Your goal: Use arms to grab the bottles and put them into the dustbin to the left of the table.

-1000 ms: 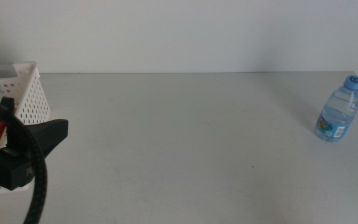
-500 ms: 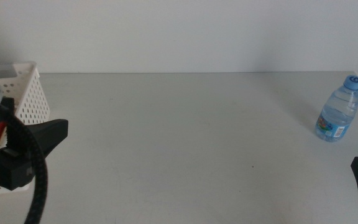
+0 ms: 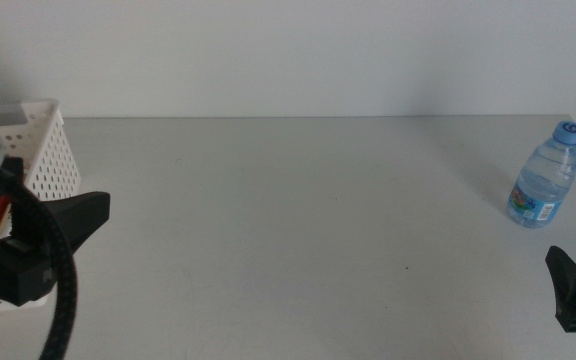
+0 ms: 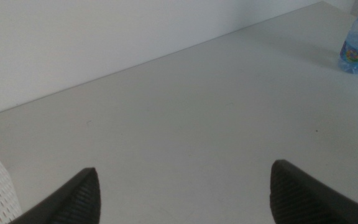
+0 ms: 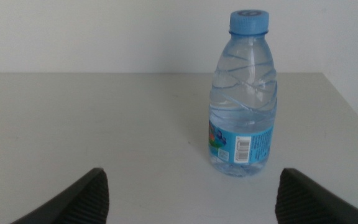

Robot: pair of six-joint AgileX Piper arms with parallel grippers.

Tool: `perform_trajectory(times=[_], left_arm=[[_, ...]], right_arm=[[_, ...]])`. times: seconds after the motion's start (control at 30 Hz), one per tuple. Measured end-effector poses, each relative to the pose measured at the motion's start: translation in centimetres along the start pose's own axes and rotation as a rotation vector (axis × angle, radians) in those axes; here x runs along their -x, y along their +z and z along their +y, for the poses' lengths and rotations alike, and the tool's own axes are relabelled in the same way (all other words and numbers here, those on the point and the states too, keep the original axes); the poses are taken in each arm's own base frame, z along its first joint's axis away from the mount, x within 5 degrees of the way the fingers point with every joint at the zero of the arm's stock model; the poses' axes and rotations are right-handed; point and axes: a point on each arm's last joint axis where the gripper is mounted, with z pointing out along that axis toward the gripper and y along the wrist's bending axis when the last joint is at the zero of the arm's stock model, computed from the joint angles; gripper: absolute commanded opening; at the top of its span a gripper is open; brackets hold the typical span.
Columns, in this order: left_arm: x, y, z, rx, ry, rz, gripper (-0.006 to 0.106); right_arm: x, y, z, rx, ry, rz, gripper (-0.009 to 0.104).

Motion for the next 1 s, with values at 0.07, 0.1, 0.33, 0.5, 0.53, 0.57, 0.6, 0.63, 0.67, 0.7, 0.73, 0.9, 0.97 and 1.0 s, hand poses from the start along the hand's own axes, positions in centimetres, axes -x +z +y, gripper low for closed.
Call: perform_trajectory(times=[0.07, 0.1, 0.33, 0.5, 0.53, 0.57, 0.6, 0.63, 0.67, 0.7, 0.73, 0.9, 0.97, 1.0], left_arm=[[0.0, 0.0, 0.0, 0.000, 0.000, 0.000, 0.094], [0.0, 0.0, 0.0, 0.000, 0.001, 0.000, 0.094], [0.0, 0.0, 0.0, 0.000, 0.001, 0.000, 0.094], [0.0, 0.0, 0.0, 0.000, 0.001, 0.000, 0.094], [0.0, 0.0, 0.0, 0.000, 0.001, 0.000, 0.094], [0.0, 0.0, 0.0, 0.000, 0.001, 0.000, 0.094], [0.0, 0.0, 0.0, 0.000, 0.001, 0.000, 0.094], [0.0, 0.0, 0.0, 0.000, 0.001, 0.000, 0.094], [0.0, 0.0, 0.0, 0.000, 0.001, 0.000, 0.094], [0.0, 0.0, 0.0, 0.000, 0.001, 0.000, 0.094], [0.0, 0.0, 0.0, 0.000, 0.001, 0.000, 0.094], [0.0, 0.0, 0.0, 0.000, 0.001, 0.000, 0.094], [0.0, 0.0, 0.0, 0.000, 0.001, 0.000, 0.094], [0.0, 0.0, 0.0, 0.000, 0.001, 0.000, 0.094]], right_arm=[[-0.6, 0.4, -0.2, -0.017, -0.003, 0.031, 0.092], [-0.8, 0.7, -0.3, -0.029, -0.004, 0.049, 0.092], [-0.5, 4.8, -1.2, -0.094, -0.007, 0.052, 0.092], [0.1, 8.2, -1.7, -0.132, 0.005, 0.021, 0.092], [0.0, 8.8, -1.9, -0.144, 0.007, 0.021, 0.092], [0.0, 9.5, -2.1, -0.161, 0.007, 0.016, 0.092], [0.1, 10.2, -2.2, -0.174, 0.013, 0.009, 0.092], [0.0, 10.6, -2.3, -0.184, 0.018, 0.010, 0.092], [0.1, 11.4, -2.5, -0.195, 0.023, -0.002, 0.092], [0.2, 12.1, -2.6, -0.202, 0.020, -0.009, 0.092], [0.2, 12.6, -2.7, -0.208, 0.019, -0.014, 0.092], [0.1, 15.6, -2.9, -0.213, -0.007, -0.037, 0.092], [0.0, 16.5, -3.0, -0.213, -0.016, -0.040, 0.092], [-0.2, 17.0, -3.0, -0.213, -0.022, -0.041, 0.092]])
